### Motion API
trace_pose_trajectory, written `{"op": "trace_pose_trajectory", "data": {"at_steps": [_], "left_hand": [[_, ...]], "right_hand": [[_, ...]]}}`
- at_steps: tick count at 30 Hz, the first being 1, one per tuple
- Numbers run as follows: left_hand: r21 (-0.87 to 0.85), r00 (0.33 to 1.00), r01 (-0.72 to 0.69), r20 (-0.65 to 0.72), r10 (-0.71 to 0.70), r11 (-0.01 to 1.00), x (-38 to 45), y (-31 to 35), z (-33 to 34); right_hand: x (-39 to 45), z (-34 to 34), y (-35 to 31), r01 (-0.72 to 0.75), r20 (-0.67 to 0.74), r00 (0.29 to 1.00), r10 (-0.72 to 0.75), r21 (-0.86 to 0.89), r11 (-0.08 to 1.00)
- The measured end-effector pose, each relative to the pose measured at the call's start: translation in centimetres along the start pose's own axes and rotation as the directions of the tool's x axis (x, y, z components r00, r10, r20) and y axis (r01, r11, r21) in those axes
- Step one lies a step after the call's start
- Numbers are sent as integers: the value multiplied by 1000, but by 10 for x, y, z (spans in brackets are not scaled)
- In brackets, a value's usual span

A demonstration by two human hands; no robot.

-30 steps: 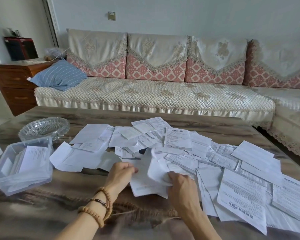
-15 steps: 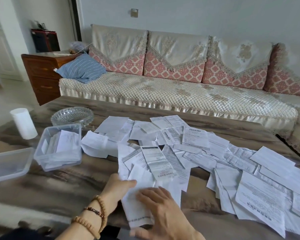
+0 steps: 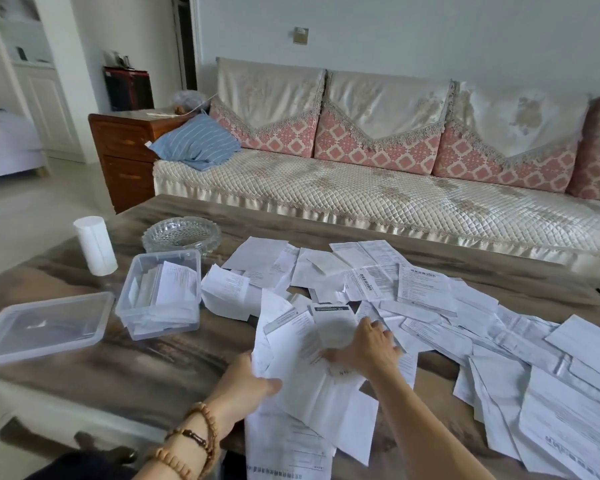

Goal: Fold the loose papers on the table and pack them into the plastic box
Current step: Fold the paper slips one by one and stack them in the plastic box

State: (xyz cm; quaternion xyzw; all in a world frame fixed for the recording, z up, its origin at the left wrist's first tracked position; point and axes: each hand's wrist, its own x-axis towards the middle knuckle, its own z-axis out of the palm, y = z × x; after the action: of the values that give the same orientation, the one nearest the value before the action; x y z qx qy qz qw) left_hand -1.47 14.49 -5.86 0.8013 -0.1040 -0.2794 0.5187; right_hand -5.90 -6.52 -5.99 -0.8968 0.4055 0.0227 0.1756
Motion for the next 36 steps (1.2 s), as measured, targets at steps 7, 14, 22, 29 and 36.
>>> {"op": "trace_pose_trajectory", "data": {"at_steps": [7,14,22,29,36], "left_hand": [[-46,998,-43,-53,41,998,10,-5,-5],[-180,999,-3,-37,-3,984,13,-11,-11],[-105,993,-79,76,87,991,7,-4,-22],[-69,990,-114,-87,108,991,8,-3,-25],[-159,988,-64,-148,40,985,10,-12,-25]], "right_hand": [[10,-6,10,-7,94,995,-35,414,910],[-8,-8,47,-166,190,973,-132,970,177],[-22,-13,30,114,59,968,-244,764,635],[-29,-4,17,100,50,981,-189,700,707],[-35,-11,24,267,-287,957,-46,805,530]]}}
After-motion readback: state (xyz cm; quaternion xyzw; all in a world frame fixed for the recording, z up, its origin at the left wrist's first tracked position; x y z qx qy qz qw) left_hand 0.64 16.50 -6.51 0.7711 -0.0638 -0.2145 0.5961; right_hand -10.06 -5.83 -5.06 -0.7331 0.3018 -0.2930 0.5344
